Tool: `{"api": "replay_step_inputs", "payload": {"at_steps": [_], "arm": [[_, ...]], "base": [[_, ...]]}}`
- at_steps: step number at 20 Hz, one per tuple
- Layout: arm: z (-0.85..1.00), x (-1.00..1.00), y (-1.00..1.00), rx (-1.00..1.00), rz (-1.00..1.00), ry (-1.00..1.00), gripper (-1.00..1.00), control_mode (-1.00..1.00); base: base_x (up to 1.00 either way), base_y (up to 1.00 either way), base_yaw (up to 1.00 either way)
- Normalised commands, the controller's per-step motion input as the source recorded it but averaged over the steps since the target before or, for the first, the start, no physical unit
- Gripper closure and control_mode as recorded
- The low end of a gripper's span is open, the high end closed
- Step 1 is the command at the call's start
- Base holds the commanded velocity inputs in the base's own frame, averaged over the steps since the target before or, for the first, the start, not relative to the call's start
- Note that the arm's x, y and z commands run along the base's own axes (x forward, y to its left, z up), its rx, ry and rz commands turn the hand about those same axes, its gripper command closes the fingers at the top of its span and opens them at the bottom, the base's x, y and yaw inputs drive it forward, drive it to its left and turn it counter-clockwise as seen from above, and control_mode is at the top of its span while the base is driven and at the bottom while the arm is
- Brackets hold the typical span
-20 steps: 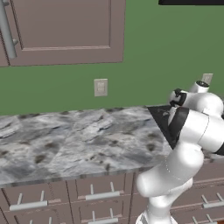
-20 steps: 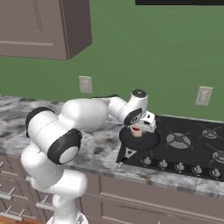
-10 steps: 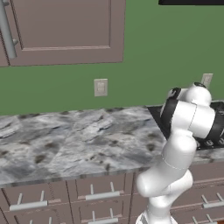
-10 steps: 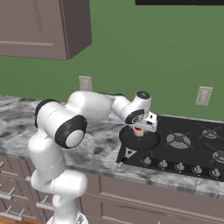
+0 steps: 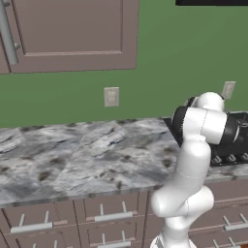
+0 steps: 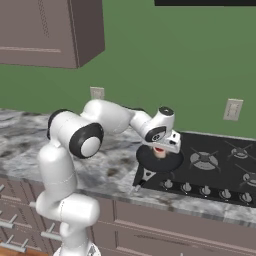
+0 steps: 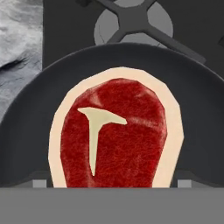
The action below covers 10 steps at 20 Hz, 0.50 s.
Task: Place both pans onto different burners. Then place the bell pepper and the steak on different pans.
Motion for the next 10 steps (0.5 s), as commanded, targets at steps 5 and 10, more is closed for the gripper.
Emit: {"api": "replay_step_inputs", "payload": {"at_steps": [5, 10], "arm": [[-0.23, 0.1, -0.04, 0.0, 0.01, 0.03, 1.0, -1.0], [-0.24, 0.12, 0.0, 0.0, 0.01, 0.04, 1.0, -1.0]], "base": [[0.0, 0.0, 0.0], [0.0, 0.0, 0.0]]}}
